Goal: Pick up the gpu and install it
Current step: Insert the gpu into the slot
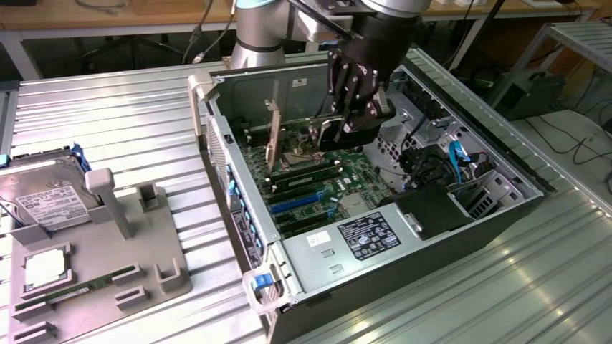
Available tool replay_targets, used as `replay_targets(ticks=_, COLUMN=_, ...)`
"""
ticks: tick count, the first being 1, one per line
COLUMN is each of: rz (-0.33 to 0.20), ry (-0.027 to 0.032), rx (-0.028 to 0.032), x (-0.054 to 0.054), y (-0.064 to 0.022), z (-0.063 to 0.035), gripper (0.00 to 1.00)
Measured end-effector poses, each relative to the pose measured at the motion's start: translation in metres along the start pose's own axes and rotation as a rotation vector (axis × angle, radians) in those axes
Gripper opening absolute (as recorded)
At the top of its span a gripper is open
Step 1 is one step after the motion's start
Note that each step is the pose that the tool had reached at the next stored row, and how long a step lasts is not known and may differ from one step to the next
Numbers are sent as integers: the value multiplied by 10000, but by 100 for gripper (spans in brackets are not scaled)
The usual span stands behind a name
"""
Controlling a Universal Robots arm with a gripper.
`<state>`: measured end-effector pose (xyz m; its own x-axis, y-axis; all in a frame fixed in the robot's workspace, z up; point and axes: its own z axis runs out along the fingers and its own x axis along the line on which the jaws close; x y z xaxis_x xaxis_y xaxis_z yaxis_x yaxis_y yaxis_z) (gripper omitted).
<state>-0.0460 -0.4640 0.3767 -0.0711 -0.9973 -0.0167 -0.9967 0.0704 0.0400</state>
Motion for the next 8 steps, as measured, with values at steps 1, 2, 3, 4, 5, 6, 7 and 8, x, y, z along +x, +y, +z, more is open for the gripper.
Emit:
replay_targets(ticks=1, rz=-11, ry=0, rx=4, x=-2, y=-1, z=11, gripper=27)
replay_targets(ticks=2, rz=-20, ry=2, rx=7, x=-4, y=-3, z=23, gripper=27)
replay_targets(ticks=3, rz=-28, ry=2, rx=11, x=-5, y=-4, z=35, gripper=27)
replay_targets(ticks=4, rz=-36, ry=1, rx=14, x=-5, y=-5, z=45, gripper=27)
replay_targets(ticks=5, rz=-40, ry=3, rx=16, x=-5, y=-5, z=53, gripper=27)
replay_targets(ticks=6, rz=-42, ry=2, rx=17, x=-5, y=-6, z=59, gripper=27)
replay_targets(ticks=7, rz=-44, ry=3, rx=18, x=-5, y=-6, z=62, gripper=27)
replay_targets(ticks=8, rz=-45, ry=0, rx=21, x=-5, y=-6, z=69, gripper=27)
